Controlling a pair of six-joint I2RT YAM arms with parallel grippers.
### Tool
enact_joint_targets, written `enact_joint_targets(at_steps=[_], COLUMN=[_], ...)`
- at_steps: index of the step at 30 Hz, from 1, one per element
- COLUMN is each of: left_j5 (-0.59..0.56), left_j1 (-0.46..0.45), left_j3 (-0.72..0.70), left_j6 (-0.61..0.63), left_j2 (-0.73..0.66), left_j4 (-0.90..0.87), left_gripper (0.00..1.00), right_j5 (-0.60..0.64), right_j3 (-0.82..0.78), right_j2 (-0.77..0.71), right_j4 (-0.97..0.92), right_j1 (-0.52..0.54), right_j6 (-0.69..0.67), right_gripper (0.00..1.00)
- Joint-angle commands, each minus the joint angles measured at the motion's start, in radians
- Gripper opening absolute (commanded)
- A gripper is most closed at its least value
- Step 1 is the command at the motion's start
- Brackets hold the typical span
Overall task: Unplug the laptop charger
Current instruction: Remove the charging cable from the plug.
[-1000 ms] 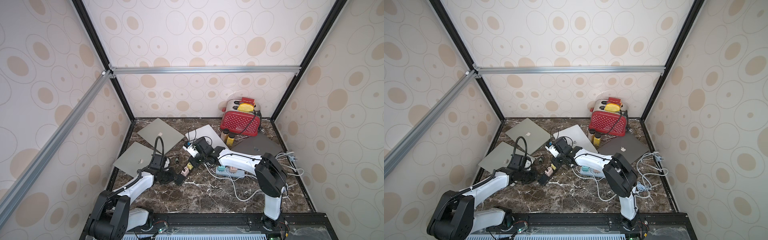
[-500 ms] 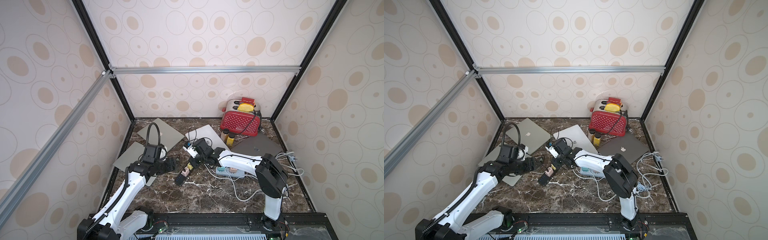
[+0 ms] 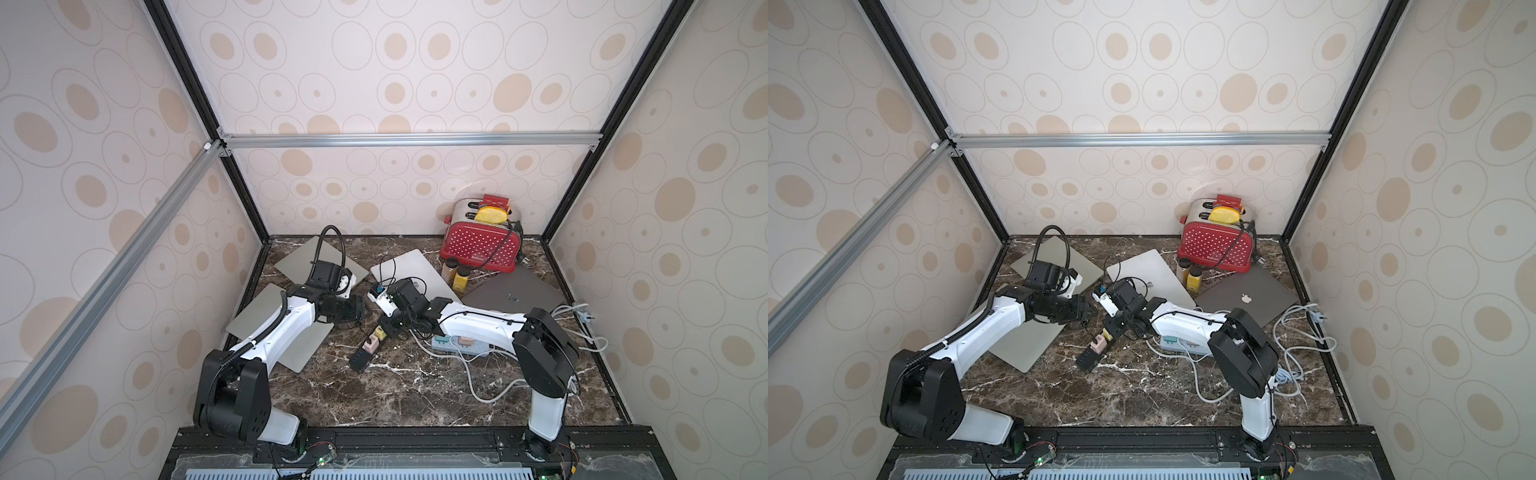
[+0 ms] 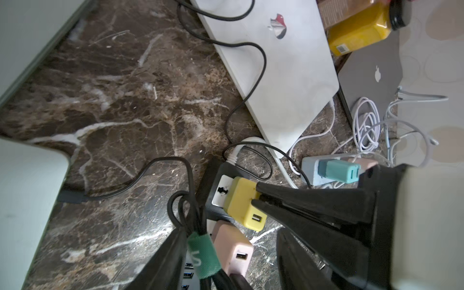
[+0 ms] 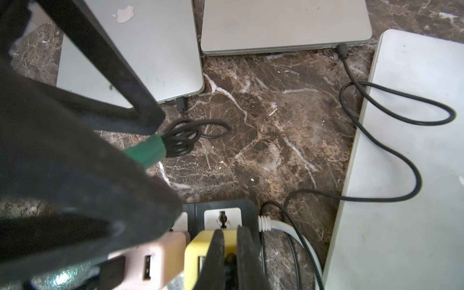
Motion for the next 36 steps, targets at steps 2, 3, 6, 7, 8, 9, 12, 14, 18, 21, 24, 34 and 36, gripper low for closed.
enact_joint_targets(at_steps=[2,3,6,7,8,9,12,14,18,21,24,34,36], left_j5=[0.095,0.101,0.097,0.093,0.096,0.104,0.116,0.125,0.135,0.136,0.138,0.101,0.065], left_j1=[0.0,0.0,0.0,0.0,-0.001,-0.002,-0.005,-0.01,-0.011,-0.014,-0.02,-0.023,-0.024], left_j3=[0.04,0.038,0.032,0.027,0.019,0.012,-0.018,-0.035,-0.04,-0.03,-0.02,-0.03,-0.03], left_j6=[0.09,0.1,0.134,0.14,0.141,0.139,0.129,0.123,0.133,0.14,0.143,0.091,0.089], left_j2=[0.037,0.048,0.07,0.072,0.077,0.079,0.089,0.097,0.123,0.149,0.166,0.2,0.206], left_j4=[-0.013,-0.02,-0.049,-0.072,-0.077,-0.073,-0.065,-0.034,-0.044,-0.049,-0.049,-0.032,-0.048], left_gripper=[0.58,0.58,0.57,0.57,0.56,0.56,0.55,0.56,0.55,0.55,0.55,0.5,0.48], right_j5=[-0.02,-0.019,-0.02,-0.02,-0.021,-0.021,-0.016,-0.014,-0.019,-0.019,-0.02,-0.028,-0.029], right_j3=[-0.03,-0.029,-0.029,-0.029,-0.029,-0.029,-0.028,-0.033,-0.033,-0.033,-0.037,-0.046,-0.049], right_j2=[-0.017,-0.017,-0.016,-0.016,-0.014,-0.012,-0.008,-0.008,-0.005,-0.006,-0.009,-0.018,-0.025], right_j4=[-0.052,-0.05,-0.046,-0.044,-0.043,-0.042,-0.041,-0.035,-0.03,-0.024,-0.019,-0.007,-0.009], right_j1=[0.003,0.003,0.003,0.003,0.003,0.003,0.003,0.003,0.004,0.003,0.004,0.003,0.003], right_j6=[0.023,0.023,0.031,0.034,0.036,0.039,0.044,0.047,0.052,0.053,0.055,0.059,0.058], right_gripper=[0.0,0.0,0.0,0.0,0.0,0.0,0.0,0.0,0.0,0.0,0.0,0.0,0.0])
